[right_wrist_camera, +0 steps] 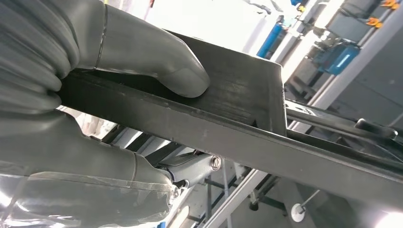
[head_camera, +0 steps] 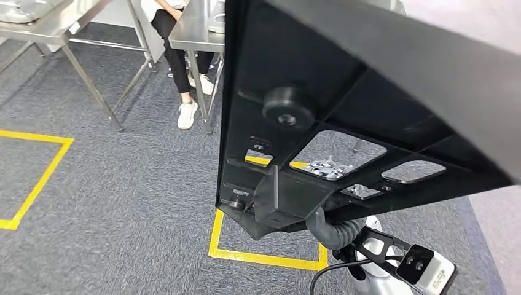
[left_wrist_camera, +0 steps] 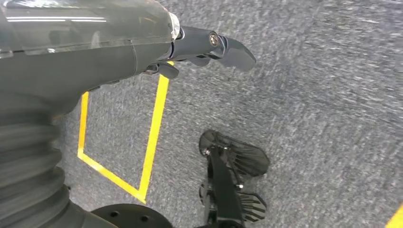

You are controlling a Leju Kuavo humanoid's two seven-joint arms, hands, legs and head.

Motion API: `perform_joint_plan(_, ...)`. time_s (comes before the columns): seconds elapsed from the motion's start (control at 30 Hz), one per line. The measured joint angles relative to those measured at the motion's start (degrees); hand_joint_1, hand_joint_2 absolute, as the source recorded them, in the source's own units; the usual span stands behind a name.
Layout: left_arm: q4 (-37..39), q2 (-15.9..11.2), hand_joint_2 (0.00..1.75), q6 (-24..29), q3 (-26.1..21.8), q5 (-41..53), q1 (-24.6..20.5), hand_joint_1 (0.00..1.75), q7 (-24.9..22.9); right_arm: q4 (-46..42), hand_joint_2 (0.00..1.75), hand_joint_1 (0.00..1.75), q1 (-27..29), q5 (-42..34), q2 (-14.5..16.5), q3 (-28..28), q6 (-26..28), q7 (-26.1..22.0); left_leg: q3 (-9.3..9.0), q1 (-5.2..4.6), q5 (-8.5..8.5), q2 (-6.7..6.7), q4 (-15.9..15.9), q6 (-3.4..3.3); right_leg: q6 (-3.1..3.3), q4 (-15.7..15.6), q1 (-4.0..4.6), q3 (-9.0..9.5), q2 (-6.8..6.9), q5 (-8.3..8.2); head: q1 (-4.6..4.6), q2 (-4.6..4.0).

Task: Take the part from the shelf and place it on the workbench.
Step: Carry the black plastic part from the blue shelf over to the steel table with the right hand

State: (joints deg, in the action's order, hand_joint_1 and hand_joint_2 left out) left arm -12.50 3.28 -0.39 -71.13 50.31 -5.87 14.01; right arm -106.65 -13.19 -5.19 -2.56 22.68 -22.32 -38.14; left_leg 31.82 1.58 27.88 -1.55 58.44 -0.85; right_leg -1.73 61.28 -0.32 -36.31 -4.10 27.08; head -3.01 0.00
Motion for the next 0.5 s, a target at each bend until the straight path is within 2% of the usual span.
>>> perform_joint_plan(0.03,-0.01,0.09,1.75,-0.09,-0.01,-0.01,0.01,0.0,0.04,0.07,1.75,1.75,-0.17,0.08,0.0,0.03,0.08,0.0,-0.06,-0.07,0.0,0.73,-0.07,-0.24,-0.21,3.07,0.0,-1.47,1.86,1.59,0.01,0.0)
perform_joint_plan(0.07,-0.01,0.11,1.75,-0.15,-0.01,0.01,0.09,0.0,0.07,0.14,1.75,1.75,-0.31,0.15,-0.01,0.07,0.15,0.0,-0.09,-0.17,0.06,1.45,-0.09,-0.42,-0.42,6.93,-0.05,-3.42,3.1,3.36,0.02,0.0)
perform_joint_plan(0.1,-0.01,0.13,1.75,-0.23,-0.01,0.03,0.17,0.0,0.08,0.25,1.75,1.75,-0.34,0.2,-0.02,0.1,0.21,0.0,-0.1,-0.27,0.13,2.19,-0.08,-0.49,-0.57,10.63,-0.18,-5.33,3.55,4.71,0.02,0.0)
perform_joint_plan(0.13,-0.01,0.14,1.75,-0.32,-0.02,0.05,0.22,0.0,0.08,0.35,1.75,1.75,-0.31,0.22,-0.03,0.11,0.25,0.0,-0.13,-0.33,0.22,2.94,-0.08,-0.53,-0.65,13.04,-0.28,-6.63,3.72,5.21,0.02,0.0)
perform_joint_plan(0.17,-0.01,0.16,1.75,-0.42,-0.02,0.08,0.22,0.0,0.09,0.45,1.75,1.75,-0.28,0.23,-0.04,0.13,0.27,0.0,-0.21,-0.37,0.33,3.64,-0.07,-0.52,-0.64,13.31,-0.34,-6.85,3.82,4.6,0.02,0.0)
perform_joint_plan(0.2,-0.01,0.2,1.75,-0.54,-0.03,0.1,0.19,0.0,0.09,0.51,1.75,1.75,-0.28,0.25,-0.04,0.13,0.33,0.0,-0.37,-0.41,0.46,4.14,-0.07,-0.43,-0.53,11.22,-0.37,-5.85,3.94,3.03,0.02,0.0)
perform_joint_plan(0.23,0.0,0.24,1.75,-0.72,-0.03,0.12,0.13,0.0,0.1,0.53,1.75,1.75,-0.29,0.26,-0.05,0.14,0.42,0.0,-0.59,-0.45,0.61,4.56,-0.08,-0.28,-0.28,7.25,-0.34,-3.8,4.17,0.93,0.02,0.0)
perform_joint_plan(0.3,0.01,0.42,1.75,-1.13,-0.02,0.13,-0.09,0.0,0.15,0.55,1.75,1.75,-0.31,0.29,-0.08,0.14,0.74,0.0,-0.91,-0.57,0.91,5.04,-0.12,0.13,0.39,-0.31,0.04,0.15,4.89,-1.6,0.02,0.0)
perform_joint_plan(0.33,0.02,0.51,1.75,-1.33,-0.02,0.13,-0.24,0.0,0.22,0.59,1.75,1.75,-0.29,0.31,-0.12,0.14,0.99,0.0,-0.99,-0.61,1.0,5.26,-0.16,0.36,0.71,-2.28,0.28,1.15,5.12,-1.94,0.02,0.0)
perform_joint_plan(0.4,0.02,0.61,1.75,-1.62,-0.02,0.14,-0.44,0.0,0.42,0.7,1.75,1.75,-0.2,0.35,-0.24,0.14,1.51,0.0,-1.22,-0.66,1.05,5.55,-0.47,0.92,1.16,-3.02,0.6,1.38,5.05,-1.73,0.02,0.0)
perform_joint_plan(0.43,0.02,0.62,1.75,-1.73,-0.02,0.14,-0.49,0.0,0.52,0.76,1.75,1.75,-0.12,0.42,-0.31,0.15,1.81,0.0,-1.41,-0.62,1.14,5.45,-0.58,1.22,1.43,-3.37,0.43,1.64,4.92,-1.77,0.02,0.0)
perform_joint_plan(0.5,0.02,0.62,1.75,-1.84,-0.03,0.15,-0.48,0.0,0.72,0.87,1.75,1.75,-0.12,0.56,-0.39,0.16,2.44,0.0,-0.93,-0.58,2.31,4.24,1.05,1.63,2.04,-4.31,0.07,2.46,4.7,-1.88,0.01,0.0)
